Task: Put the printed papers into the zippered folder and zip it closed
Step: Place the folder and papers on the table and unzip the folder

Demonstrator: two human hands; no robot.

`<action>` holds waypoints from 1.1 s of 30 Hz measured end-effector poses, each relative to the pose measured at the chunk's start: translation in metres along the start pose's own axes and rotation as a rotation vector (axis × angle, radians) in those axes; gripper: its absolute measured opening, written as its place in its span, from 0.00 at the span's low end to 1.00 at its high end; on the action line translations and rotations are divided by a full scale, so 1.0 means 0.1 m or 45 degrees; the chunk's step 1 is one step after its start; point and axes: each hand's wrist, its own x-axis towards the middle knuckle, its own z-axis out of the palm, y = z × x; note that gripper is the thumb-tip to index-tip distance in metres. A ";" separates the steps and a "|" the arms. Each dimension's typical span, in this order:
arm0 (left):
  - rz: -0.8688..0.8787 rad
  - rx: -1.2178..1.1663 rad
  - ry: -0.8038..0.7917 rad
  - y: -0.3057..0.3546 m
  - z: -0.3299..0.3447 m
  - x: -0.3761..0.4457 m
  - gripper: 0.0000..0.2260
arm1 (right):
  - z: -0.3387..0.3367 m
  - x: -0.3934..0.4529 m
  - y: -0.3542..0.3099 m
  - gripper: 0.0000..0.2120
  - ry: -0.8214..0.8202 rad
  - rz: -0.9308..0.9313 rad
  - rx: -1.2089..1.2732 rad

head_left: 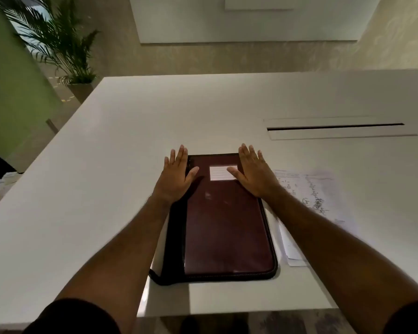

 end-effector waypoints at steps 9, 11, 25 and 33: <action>-0.093 -0.043 -0.113 0.00 0.04 -0.07 0.32 | 0.15 -0.09 0.04 0.45 -0.068 0.054 0.060; -0.119 -0.070 -0.129 0.00 0.07 -0.09 0.33 | 0.17 -0.10 0.05 0.48 -0.072 0.056 0.085; -0.260 -0.125 -0.052 -0.03 0.08 0.04 0.32 | 0.05 0.35 -0.08 0.45 0.022 -0.201 0.077; -0.242 -0.200 -0.076 -0.08 0.21 0.07 0.36 | 0.02 0.86 -0.47 0.26 -0.048 -0.396 0.276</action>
